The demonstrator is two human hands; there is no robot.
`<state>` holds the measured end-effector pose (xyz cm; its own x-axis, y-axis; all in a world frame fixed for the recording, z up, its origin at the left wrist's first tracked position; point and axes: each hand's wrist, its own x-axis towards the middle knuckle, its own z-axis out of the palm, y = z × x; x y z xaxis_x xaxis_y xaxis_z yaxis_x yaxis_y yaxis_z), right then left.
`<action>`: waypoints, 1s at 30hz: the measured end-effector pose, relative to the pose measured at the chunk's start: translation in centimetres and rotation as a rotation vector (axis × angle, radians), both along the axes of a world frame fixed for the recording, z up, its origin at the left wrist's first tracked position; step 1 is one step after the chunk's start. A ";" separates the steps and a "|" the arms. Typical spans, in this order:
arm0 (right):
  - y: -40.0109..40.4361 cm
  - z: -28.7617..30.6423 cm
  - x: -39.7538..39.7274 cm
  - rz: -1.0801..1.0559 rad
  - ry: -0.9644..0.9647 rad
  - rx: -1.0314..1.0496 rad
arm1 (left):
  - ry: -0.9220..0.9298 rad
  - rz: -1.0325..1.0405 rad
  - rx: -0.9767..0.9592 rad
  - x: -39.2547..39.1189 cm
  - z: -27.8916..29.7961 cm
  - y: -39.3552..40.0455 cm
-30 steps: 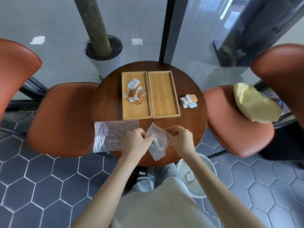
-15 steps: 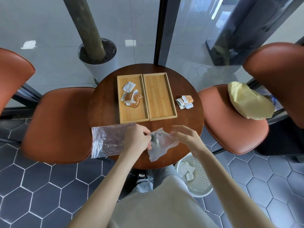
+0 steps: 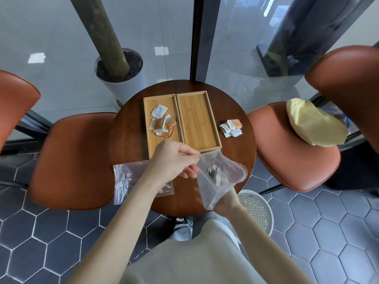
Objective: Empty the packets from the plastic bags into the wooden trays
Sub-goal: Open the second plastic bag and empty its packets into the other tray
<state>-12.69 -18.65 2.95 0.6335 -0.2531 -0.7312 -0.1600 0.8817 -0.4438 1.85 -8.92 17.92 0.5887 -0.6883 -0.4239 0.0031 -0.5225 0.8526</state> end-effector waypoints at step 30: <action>-12.1 2.3 15.0 -0.521 0.235 0.063 | -0.304 -0.379 0.786 3.8 -20.0 -2.4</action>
<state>2.28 -30.78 5.26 0.2557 -0.4400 -0.8608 0.2149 0.8940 -0.3932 5.66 -11.30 -2.11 0.5455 -0.4374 -0.7149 -0.4525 -0.8717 0.1881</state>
